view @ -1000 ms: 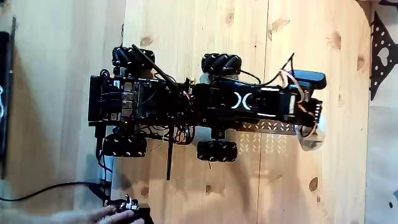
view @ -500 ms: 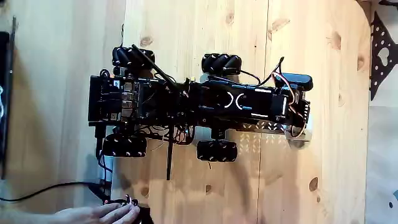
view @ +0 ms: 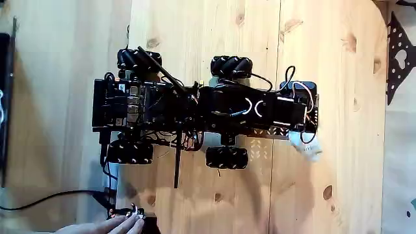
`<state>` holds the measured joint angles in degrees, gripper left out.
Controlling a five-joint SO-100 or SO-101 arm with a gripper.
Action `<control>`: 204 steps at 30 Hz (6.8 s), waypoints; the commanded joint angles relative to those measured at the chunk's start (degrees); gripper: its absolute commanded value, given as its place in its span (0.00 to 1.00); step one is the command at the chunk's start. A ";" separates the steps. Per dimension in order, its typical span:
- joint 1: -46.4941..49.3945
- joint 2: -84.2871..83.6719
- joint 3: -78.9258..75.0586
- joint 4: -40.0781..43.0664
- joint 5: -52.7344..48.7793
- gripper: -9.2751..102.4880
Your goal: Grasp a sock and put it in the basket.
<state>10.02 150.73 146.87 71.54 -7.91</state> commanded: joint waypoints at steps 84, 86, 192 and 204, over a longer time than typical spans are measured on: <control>10.63 35.33 22.94 8.53 4.92 0.09; 10.63 35.33 22.94 8.53 4.92 0.09; -12.92 35.51 22.94 8.61 4.92 0.09; -12.92 35.51 22.94 8.61 4.92 0.09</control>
<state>-2.81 185.62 169.80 72.25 -4.13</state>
